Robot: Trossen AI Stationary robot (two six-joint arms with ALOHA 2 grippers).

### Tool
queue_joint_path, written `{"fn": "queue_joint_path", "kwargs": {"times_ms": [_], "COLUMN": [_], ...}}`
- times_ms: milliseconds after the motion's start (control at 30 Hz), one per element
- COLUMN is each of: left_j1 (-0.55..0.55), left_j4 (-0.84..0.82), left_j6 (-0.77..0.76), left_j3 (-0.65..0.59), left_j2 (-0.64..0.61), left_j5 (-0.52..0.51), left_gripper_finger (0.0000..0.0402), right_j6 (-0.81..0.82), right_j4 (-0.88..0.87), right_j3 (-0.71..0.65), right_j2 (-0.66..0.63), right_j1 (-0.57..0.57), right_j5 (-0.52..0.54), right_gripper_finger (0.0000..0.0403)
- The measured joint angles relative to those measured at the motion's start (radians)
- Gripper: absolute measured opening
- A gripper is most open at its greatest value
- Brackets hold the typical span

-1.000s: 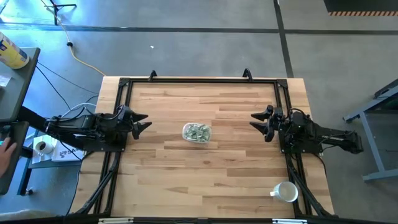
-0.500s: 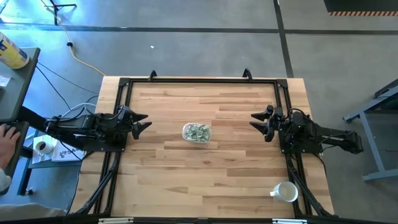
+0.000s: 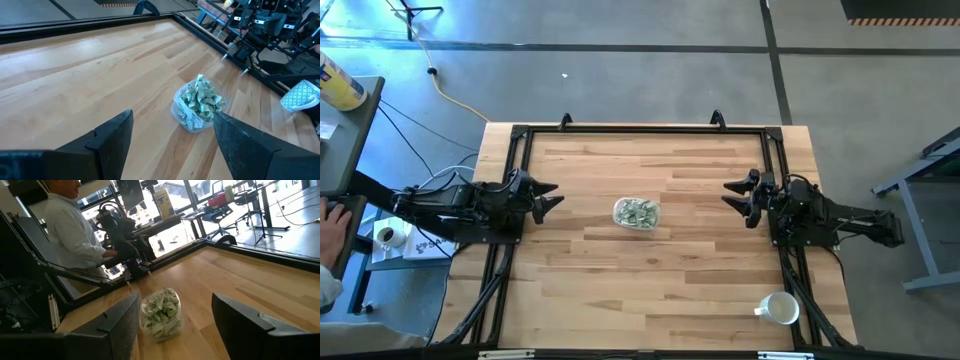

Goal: Pick and place Stevia / Truvia into bins
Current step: Return to Home Position

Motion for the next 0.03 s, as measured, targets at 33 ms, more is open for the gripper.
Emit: {"fn": "queue_joint_path", "kwargs": {"times_ms": [33], "left_j1": [0.000], "left_j4": [0.000], "left_j6": [0.000], "left_j3": [0.000], "left_j2": [0.000], "left_j5": [0.000], "left_gripper_finger": [0.0312], "right_j6": [0.000], "right_j4": [0.000], "right_j3": [0.000], "right_j2": [0.000], "right_j1": [0.000], "right_j5": [0.000], "right_gripper_finger": [0.0236]}}
